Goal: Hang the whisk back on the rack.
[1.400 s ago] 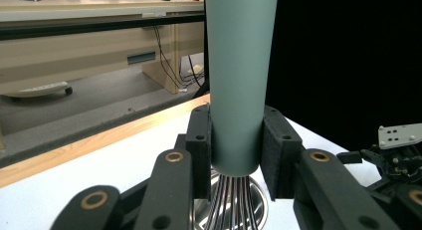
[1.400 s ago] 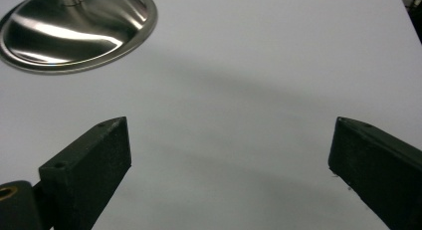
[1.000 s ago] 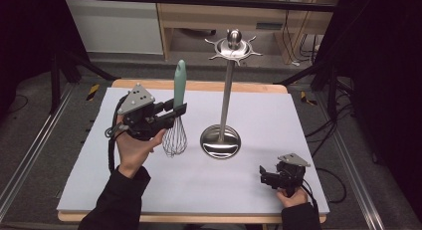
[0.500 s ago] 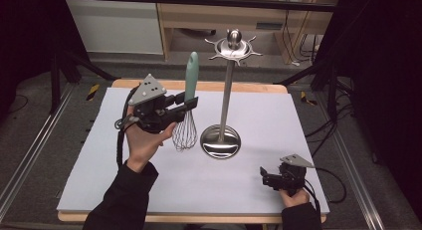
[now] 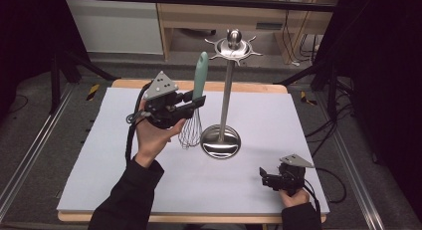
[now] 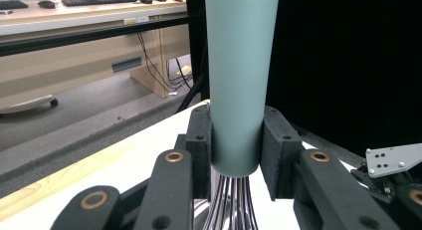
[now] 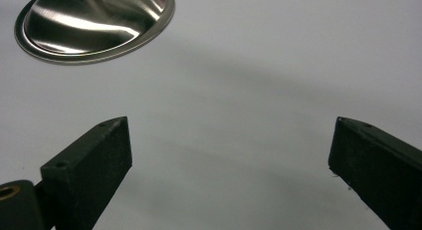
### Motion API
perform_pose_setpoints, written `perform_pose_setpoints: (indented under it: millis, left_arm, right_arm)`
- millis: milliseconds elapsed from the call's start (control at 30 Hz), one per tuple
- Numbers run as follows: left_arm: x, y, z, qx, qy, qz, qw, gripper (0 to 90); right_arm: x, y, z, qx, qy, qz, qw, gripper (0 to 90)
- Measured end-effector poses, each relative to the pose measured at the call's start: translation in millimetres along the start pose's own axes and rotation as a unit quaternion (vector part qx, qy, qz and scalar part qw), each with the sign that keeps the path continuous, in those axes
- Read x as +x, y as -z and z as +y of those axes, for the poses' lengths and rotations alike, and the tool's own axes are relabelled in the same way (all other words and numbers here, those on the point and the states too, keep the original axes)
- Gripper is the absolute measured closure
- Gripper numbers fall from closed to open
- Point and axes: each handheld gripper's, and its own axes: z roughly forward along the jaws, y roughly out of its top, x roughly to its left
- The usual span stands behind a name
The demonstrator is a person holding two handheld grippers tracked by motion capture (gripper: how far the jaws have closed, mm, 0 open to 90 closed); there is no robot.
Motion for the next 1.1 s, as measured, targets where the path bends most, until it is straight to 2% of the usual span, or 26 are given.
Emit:
perform_pose_setpoints:
  millis: [1100]
  left_arm:
    - [4.6,-26.9,6.7,0.034,-0.006,0.014,0.9993,68.6]
  right_arm:
    - [1.3,-0.5,0.5,0.007,-0.001,0.006,1.0,4.0]
